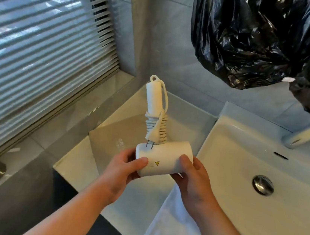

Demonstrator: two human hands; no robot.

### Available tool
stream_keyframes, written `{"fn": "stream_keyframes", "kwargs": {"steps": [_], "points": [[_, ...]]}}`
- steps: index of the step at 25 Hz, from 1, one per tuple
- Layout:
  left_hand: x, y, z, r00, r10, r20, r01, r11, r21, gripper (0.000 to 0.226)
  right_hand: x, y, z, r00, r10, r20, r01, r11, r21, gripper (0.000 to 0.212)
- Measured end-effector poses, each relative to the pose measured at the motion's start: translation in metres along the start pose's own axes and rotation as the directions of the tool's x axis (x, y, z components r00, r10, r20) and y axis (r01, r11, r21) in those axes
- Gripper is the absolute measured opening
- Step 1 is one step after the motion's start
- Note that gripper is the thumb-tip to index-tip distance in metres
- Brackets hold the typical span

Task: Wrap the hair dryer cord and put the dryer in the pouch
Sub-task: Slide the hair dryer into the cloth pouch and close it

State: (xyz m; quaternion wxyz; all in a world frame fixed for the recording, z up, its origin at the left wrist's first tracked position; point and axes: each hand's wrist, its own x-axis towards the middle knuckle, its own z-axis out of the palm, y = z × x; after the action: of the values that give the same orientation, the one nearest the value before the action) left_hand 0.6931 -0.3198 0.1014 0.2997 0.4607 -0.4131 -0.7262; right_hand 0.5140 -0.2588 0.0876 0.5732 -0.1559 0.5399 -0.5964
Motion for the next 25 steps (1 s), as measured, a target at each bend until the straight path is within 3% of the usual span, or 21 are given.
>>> {"fn": "stream_keyframes", "kwargs": {"steps": [2,5,8,11,13,15,17,18,21,25], "points": [[0.012,-0.001,0.010,1.000,-0.006,0.018,0.006,1.000,0.001,0.043,0.009,0.000,0.004,1.000,0.010,-0.020,-0.007,0.990,0.143,0.087],[0.032,-0.005,0.024,0.996,-0.048,0.069,0.045,0.998,0.039,0.043,0.023,-0.007,-0.001,0.994,0.010,-0.111,0.018,0.968,0.250,0.056],[0.069,-0.012,0.027,0.981,-0.106,0.163,0.086,0.988,0.127,0.041,0.041,-0.015,-0.016,0.975,-0.015,-0.222,0.076,0.961,0.266,0.042],[0.132,-0.019,0.019,0.978,-0.206,0.034,0.195,0.959,0.207,0.036,0.055,-0.022,-0.028,0.942,-0.019,-0.335,0.109,0.961,0.254,0.044],[0.184,-0.022,0.010,0.985,-0.156,-0.075,0.173,0.872,0.458,0.022,0.063,-0.022,-0.032,0.917,-0.019,-0.398,0.096,0.980,0.174,0.055],[0.236,-0.022,0.008,0.990,-0.101,-0.101,0.143,0.695,0.705,0.018,0.073,-0.018,-0.034,0.888,-0.030,-0.460,0.092,0.989,0.113,0.069],[0.276,-0.017,0.014,0.981,-0.129,-0.147,0.195,0.606,0.771,0.021,0.080,-0.015,-0.034,0.857,-0.035,-0.513,0.085,0.994,0.073,0.073],[0.290,-0.016,0.017,0.969,-0.163,-0.188,0.248,0.575,0.780,0.030,0.082,-0.013,-0.035,0.846,-0.045,-0.531,0.089,0.994,0.058,0.067],[0.315,-0.023,0.014,0.954,-0.187,-0.236,0.297,0.451,0.842,0.050,0.089,-0.007,-0.035,0.805,-0.053,-0.590,0.106,0.993,0.055,0.018],[0.315,-0.034,0.000,0.979,-0.090,-0.184,0.204,0.357,0.911,0.037,0.092,-0.003,-0.035,0.748,-0.032,-0.663,0.076,0.996,0.037,0.010]]}}
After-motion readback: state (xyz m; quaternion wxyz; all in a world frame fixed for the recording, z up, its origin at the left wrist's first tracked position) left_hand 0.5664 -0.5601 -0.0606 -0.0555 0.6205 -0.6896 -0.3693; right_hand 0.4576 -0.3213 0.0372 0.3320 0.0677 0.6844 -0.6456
